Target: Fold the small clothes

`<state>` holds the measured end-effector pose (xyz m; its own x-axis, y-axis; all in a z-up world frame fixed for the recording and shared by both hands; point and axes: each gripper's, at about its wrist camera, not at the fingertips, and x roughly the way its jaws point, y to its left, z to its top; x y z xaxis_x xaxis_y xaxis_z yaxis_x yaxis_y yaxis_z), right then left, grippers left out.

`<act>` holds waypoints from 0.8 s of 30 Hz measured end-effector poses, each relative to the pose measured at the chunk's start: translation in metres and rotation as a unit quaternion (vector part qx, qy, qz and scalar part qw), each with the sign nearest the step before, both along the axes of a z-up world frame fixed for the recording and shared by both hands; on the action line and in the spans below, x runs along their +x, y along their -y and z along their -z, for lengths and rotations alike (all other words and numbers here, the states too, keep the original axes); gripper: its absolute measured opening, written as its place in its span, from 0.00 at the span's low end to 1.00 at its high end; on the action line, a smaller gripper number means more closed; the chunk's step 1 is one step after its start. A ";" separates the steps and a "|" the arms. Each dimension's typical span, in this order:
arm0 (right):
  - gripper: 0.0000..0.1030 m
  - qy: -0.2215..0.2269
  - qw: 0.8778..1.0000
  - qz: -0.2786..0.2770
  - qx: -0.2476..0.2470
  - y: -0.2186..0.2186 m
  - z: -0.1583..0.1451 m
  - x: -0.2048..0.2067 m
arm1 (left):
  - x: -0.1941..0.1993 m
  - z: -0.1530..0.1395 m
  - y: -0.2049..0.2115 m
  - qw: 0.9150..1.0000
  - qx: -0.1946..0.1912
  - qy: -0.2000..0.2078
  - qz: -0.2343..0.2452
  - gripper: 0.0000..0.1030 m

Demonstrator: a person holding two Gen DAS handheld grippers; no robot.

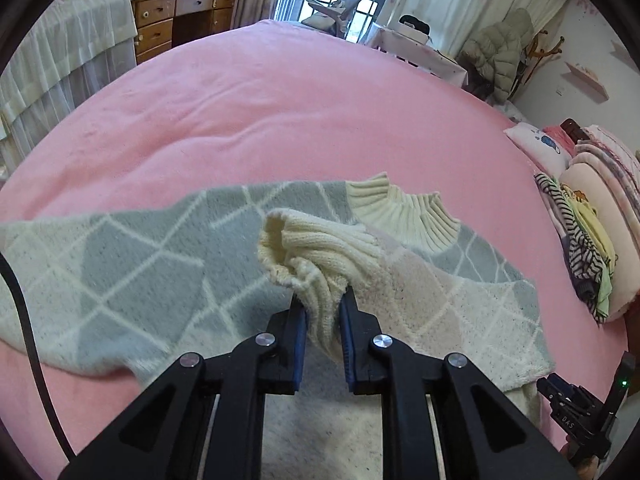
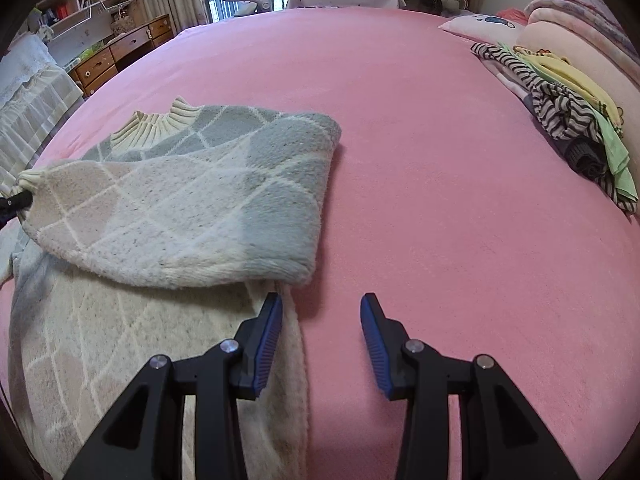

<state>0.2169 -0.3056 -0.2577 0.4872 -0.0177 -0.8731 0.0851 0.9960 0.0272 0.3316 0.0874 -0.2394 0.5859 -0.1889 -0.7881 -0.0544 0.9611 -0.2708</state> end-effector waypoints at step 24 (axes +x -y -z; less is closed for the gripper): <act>0.33 0.009 0.998 0.012 -0.056 -0.043 0.011 0.034 | 0.011 -0.004 -0.022 1.000 -0.003 0.011 -0.021 0.13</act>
<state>0.2512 -0.2629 -0.2687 0.5006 -0.1263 -0.8564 0.1098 0.9906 -0.0819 0.3429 0.1092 -0.2355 0.6105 -0.1680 -0.7740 -0.0883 0.9567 -0.2773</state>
